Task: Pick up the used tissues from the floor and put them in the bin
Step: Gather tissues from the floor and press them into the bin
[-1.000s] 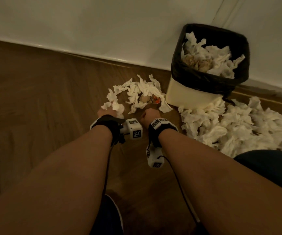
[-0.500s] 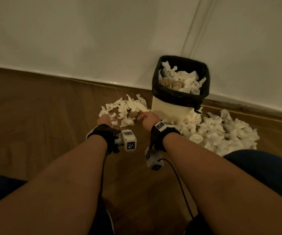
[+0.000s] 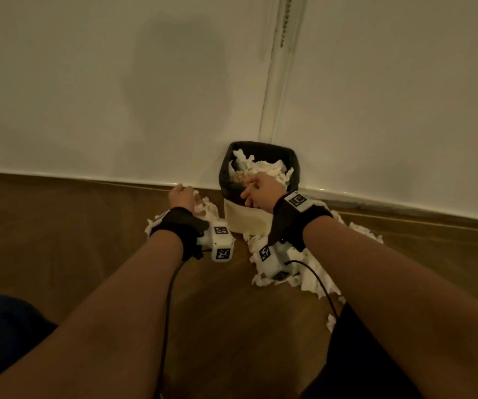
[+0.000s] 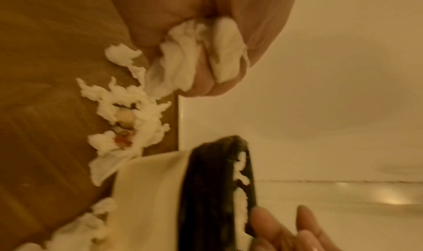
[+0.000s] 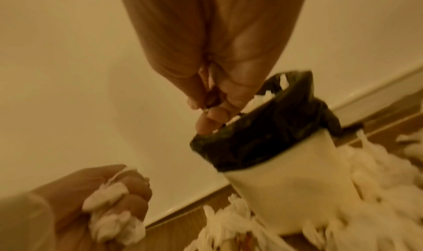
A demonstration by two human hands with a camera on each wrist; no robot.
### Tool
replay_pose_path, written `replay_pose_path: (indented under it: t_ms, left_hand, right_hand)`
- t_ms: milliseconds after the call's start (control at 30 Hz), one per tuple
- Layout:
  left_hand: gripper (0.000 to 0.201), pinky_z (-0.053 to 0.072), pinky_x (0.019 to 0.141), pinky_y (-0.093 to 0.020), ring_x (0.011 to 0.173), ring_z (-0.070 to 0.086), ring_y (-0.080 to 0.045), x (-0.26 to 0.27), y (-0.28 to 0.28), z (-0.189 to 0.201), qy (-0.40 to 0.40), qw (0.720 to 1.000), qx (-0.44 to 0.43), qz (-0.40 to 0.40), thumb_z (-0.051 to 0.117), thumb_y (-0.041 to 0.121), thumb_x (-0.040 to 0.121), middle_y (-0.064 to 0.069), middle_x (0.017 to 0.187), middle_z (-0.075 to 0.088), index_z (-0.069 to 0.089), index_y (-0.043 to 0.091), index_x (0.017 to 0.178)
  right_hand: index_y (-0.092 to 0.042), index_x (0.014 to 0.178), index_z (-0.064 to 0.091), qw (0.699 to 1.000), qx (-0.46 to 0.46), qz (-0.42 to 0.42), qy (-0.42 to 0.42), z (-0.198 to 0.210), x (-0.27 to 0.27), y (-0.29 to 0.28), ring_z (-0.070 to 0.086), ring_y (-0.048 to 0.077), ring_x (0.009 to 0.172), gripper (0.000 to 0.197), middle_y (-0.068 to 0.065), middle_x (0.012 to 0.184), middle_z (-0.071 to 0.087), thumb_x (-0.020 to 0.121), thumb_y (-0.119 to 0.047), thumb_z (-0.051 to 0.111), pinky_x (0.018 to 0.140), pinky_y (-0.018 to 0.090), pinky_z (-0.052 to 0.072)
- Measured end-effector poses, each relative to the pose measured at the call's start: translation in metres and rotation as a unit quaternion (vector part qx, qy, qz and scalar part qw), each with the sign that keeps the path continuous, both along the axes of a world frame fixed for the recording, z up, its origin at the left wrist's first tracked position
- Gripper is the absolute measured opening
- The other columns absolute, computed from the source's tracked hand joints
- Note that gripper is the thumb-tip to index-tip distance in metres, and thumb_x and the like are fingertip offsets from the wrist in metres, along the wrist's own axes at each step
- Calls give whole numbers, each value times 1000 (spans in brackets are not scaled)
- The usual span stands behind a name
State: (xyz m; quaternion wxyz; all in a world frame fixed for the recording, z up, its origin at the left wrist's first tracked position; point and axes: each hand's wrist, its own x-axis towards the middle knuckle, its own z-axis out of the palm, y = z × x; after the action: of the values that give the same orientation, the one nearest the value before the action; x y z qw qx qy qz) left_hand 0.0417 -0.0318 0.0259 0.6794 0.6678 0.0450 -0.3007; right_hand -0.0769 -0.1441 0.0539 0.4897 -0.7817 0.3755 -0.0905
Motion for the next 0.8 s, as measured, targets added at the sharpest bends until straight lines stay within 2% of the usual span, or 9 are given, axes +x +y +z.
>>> replay_pose_path:
  t_ms: [33, 100, 200, 333, 467, 567, 633, 733, 800]
  left_hand:
    - [45, 44, 68, -19, 63, 45, -15, -1, -8, 6, 0, 1000, -17, -14, 33, 12, 100, -22, 117, 57, 30, 3, 143]
    - [49, 45, 68, -28, 76, 51, -21, -8, -24, 26, 20, 997, -70, -38, 35, 14, 100, -15, 108, 55, 22, 18, 147]
    - [49, 48, 93, -44, 111, 56, -29, -24, -46, 45, 17, 986, -139, -94, 44, 6, 97, -17, 129, 51, 33, 18, 143]
    - [22, 53, 67, -38, 76, 60, -25, -32, -69, 50, 81, 961, -257, -64, 37, 8, 99, -13, 100, 58, 54, 7, 113]
    - [31, 52, 87, -42, 95, 61, -31, -37, -98, 39, -195, 977, -68, -57, 38, 20, 98, -13, 100, 66, 67, 13, 91]
    - [57, 48, 65, -33, 66, 57, -26, -36, -109, 40, -242, 967, -33, -78, 31, 49, 96, -3, 63, 58, 57, 21, 53]
    - [58, 40, 54, -26, 55, 47, -20, -31, -117, 40, -219, 970, -40, -100, 30, 53, 90, -1, 56, 49, 49, 23, 43]
    - [30, 43, 54, -19, 63, 52, -19, -27, -125, 35, -242, 961, -17, -132, 39, 32, 83, 3, 60, 54, 50, 25, 56]
    - [20, 45, 70, -22, 91, 56, -24, -24, -128, 32, -250, 951, 22, -181, 38, 24, 88, 2, 87, 57, 45, 32, 71]
  right_hand:
    - [0, 114, 51, 1000, -2, -8, -18, 8, -6, -7, 54, 13, 61, 25, 15, 94, 59, 95, 2, 35, 46, 12, 45]
    - [2, 107, 58, 998, -25, -32, -45, 23, -18, -22, 62, 20, 68, 22, 15, 91, 61, 95, 2, 40, 64, 20, 54]
    - [3, 104, 64, 993, -13, -89, -72, 34, -38, -50, 65, 21, 73, 17, 10, 83, 64, 92, -1, 53, 82, 33, 56]
    - [-17, 78, 62, 986, -19, -138, -87, 32, -54, -69, 59, 14, 59, 12, 8, 80, 67, 83, -8, 68, 64, 27, 56]
    - [-5, 83, 64, 980, 27, -151, -124, 28, -50, -72, 57, 15, 57, 4, 9, 72, 63, 85, -1, 65, 59, 26, 57]
    - [4, 99, 66, 981, 24, -148, -121, 22, -47, -74, 58, 14, 58, 14, 10, 75, 64, 87, 0, 61, 57, 20, 55]
    - [2, 101, 67, 985, -4, -141, -103, 18, -45, -77, 61, 16, 65, 15, 15, 87, 68, 89, -1, 59, 62, 19, 56]
    - [-1, 99, 69, 989, -42, -124, -74, 11, -40, -81, 65, 20, 78, 16, 17, 100, 69, 90, -2, 55, 80, 30, 56]
    - [-3, 97, 70, 991, -74, -103, -47, 6, -37, -84, 67, 25, 87, 17, 16, 103, 70, 89, -2, 55, 88, 35, 54]
